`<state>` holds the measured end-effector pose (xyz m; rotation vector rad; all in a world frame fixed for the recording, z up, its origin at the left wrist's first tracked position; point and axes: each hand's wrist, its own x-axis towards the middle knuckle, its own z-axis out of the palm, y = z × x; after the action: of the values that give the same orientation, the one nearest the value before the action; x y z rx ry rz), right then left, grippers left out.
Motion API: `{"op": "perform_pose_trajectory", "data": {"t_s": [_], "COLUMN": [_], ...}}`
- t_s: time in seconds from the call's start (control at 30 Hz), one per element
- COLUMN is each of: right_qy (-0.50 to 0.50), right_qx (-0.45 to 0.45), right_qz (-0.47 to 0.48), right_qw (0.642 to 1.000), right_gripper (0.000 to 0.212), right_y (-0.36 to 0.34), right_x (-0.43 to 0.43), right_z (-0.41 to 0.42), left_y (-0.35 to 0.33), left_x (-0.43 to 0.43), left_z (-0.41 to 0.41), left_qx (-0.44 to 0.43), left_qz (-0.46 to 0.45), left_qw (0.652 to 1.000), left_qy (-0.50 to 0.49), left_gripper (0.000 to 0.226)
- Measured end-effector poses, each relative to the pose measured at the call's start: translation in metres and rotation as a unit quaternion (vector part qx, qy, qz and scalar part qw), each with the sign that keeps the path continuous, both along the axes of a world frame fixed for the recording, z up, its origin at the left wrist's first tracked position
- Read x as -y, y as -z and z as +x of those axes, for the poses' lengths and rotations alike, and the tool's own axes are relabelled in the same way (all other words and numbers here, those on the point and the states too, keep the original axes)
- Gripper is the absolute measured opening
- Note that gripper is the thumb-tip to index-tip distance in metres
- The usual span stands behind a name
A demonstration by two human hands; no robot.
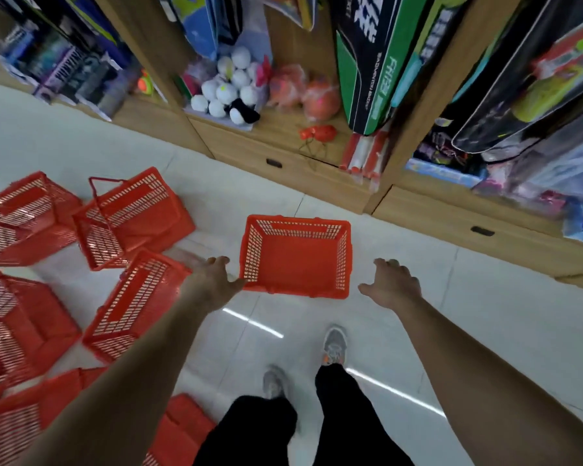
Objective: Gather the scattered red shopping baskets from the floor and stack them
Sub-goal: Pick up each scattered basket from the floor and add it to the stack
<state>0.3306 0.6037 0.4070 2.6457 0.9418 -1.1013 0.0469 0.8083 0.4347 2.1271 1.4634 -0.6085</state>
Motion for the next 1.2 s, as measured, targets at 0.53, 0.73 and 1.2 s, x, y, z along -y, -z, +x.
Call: {"op": "perform_pose_trajectory", "data": {"t_s": [0.53,0.73,1.2], "right_qy": [0.162,0.220,0.175], "right_qx": [-0.039,-0.027,-0.019], "right_qz": [0.033,0.128,0.196], "right_qw": [0.986,0.967,0.965], "right_gripper": [0.075,0.067,0.049], "right_y": [0.410,0.495,0.328], "right_x": [-0.078,-0.077,-0.100], "right_z": [0.051,0.032,0.017], "left_y": [0.406,0.510,0.367], "left_x": [-0.147,-0.148,-0.146], "left_z": [0.013,0.011,-0.044], "left_qx": [-0.020,0.063,0.149], "left_qz": [-0.020,-0.035,0.074], "left_qw": [0.992,0.987,0.968], "left_qy": [-0.124,-0.143,-0.186], "left_gripper": [0.088,0.068,0.035]}}
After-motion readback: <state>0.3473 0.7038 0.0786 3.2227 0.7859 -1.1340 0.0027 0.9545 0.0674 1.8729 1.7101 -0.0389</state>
